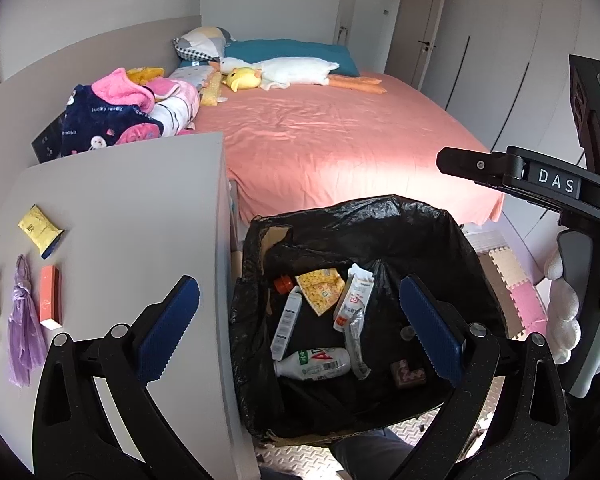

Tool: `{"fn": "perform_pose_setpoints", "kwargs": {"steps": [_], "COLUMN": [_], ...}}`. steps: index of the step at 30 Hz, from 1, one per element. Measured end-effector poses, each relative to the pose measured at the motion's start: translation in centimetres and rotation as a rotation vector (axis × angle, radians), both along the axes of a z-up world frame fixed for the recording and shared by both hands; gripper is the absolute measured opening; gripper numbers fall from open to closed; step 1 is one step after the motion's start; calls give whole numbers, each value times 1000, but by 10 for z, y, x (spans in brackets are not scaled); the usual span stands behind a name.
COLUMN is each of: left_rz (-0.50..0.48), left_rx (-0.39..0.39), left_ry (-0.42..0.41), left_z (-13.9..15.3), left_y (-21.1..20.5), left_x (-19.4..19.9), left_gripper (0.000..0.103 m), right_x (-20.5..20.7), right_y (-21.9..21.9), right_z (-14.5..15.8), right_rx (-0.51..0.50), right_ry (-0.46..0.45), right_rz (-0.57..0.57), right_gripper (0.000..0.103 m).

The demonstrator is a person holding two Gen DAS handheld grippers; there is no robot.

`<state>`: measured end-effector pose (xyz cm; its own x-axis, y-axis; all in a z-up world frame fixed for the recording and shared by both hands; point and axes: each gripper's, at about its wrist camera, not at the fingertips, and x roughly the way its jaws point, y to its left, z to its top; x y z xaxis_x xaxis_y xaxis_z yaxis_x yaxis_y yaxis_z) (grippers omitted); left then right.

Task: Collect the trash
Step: 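Move both tools back to the table toward the purple bag and pink box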

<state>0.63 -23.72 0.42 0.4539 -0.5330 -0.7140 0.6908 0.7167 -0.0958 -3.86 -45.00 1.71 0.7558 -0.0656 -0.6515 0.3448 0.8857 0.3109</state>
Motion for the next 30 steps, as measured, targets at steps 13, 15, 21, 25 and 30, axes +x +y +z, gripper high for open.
{"fn": "perform_pose_setpoints", "kwargs": {"steps": [13, 15, 21, 25, 30], "left_rz": [118, 141, 213, 258, 306], "left_rx": [-4, -4, -3, 0, 16], "left_ry": [-11, -10, -16, -16, -23], "left_z": [-2, -3, -5, -5, -7], "left_y": [60, 70, 103, 125, 148], "left_x": [13, 16, 26, 33, 43], "left_gripper": [97, 97, 97, 97, 97], "right_x": [33, 38, 53, 64, 78], "right_y": [65, 75, 103, 121, 141], "right_z": [-5, -5, -9, -14, -22], "right_rx": [-7, -8, -16, -15, -12], "right_ry": [18, 22, 33, 45, 64], "right_rz": [131, 147, 197, 227, 255], "right_gripper": [76, 76, 76, 76, 76]}}
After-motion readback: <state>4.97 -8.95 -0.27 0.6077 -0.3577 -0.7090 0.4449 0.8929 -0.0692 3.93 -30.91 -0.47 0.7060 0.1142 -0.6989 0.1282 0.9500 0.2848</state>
